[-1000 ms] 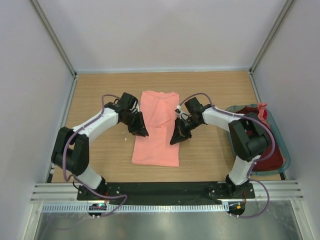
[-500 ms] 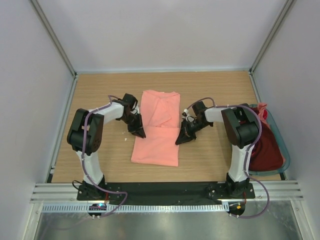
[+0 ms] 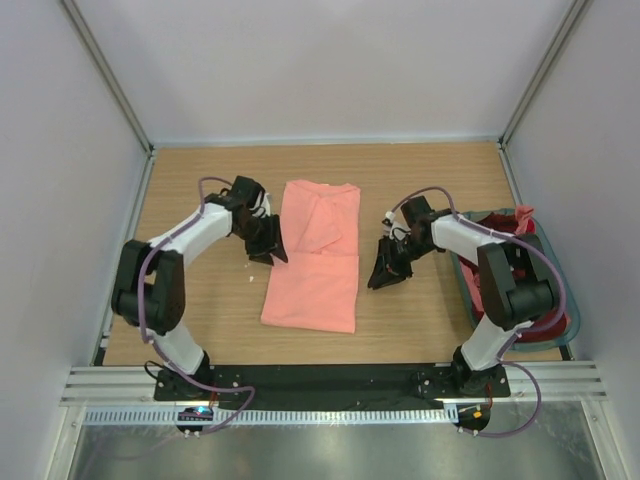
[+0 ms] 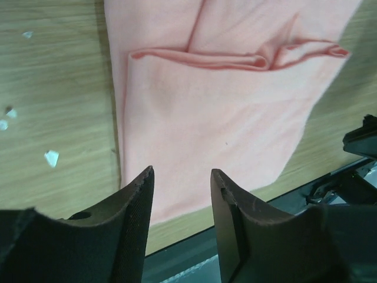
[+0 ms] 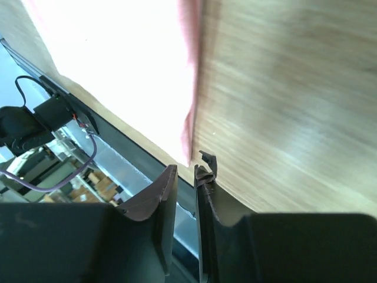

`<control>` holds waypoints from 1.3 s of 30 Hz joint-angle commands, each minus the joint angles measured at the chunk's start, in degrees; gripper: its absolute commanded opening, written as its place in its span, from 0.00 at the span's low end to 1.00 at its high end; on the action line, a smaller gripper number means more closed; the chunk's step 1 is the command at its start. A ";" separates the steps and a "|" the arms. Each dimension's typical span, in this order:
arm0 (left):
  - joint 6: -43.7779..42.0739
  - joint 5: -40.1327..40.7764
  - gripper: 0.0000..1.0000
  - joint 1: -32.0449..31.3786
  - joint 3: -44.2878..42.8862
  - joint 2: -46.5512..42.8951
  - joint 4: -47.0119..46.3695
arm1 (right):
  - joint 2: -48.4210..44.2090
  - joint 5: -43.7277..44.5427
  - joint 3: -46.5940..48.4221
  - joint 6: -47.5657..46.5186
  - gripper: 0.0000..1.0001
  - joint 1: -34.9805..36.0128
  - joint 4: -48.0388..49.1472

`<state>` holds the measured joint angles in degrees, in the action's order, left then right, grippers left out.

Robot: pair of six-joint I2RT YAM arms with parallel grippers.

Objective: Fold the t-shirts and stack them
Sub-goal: Fold the tshirt

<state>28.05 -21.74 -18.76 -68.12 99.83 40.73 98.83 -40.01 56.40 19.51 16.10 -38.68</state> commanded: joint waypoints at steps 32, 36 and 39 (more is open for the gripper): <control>2.18 1.87 0.15 5.14 1.58 11.09 -9.97 | 25.28 -0.60 21.89 6.61 0.06 -3.18 8.72; 4.46 0.56 0.15 5.14 1.59 10.91 -11.11 | 30.97 1.34 30.59 0.54 0.06 -3.35 1.07; 5.61 0.29 0.17 4.97 -0.86 10.47 -10.67 | 32.91 1.51 36.31 -1.05 0.06 -3.27 -2.54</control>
<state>32.73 -24.23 -13.74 -68.51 109.71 29.15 129.01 -45.19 88.18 24.16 12.99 -36.25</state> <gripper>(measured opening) 0.166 0.065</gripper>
